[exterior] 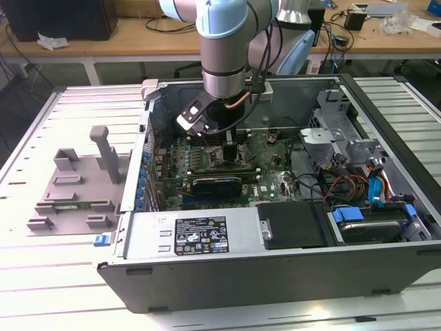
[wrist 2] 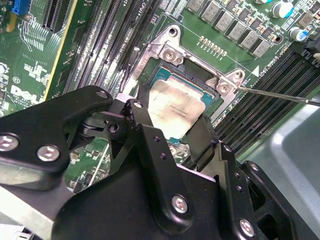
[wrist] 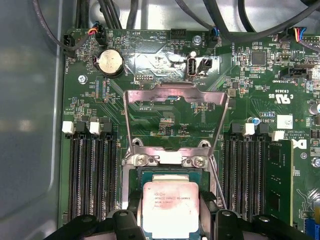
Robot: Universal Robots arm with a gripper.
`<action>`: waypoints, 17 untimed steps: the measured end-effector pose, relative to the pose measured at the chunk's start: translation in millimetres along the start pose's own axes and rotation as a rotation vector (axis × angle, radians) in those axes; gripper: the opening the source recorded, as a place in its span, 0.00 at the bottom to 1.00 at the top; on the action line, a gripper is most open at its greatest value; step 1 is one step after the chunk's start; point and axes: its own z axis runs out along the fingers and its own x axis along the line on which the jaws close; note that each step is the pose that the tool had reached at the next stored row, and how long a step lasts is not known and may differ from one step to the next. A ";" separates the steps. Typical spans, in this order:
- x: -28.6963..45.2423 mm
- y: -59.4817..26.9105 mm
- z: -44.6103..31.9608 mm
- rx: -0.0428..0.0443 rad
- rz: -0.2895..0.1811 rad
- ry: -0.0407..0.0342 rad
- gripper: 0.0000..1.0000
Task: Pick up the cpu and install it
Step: 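Place the cpu into insertion slot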
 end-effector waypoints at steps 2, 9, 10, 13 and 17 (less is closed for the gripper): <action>0.0 0.0 0.1 -0.0001 0.000 0.0000 0.55; 0.1 0.7 -12.0 -0.0001 0.000 0.0001 0.47; 0.1 0.7 -12.2 -0.0001 0.000 0.0001 0.41; 0.1 0.7 -12.5 -0.0001 0.000 0.0000 0.23; 0.1 0.8 -13.2 -0.0001 0.000 0.0001 0.11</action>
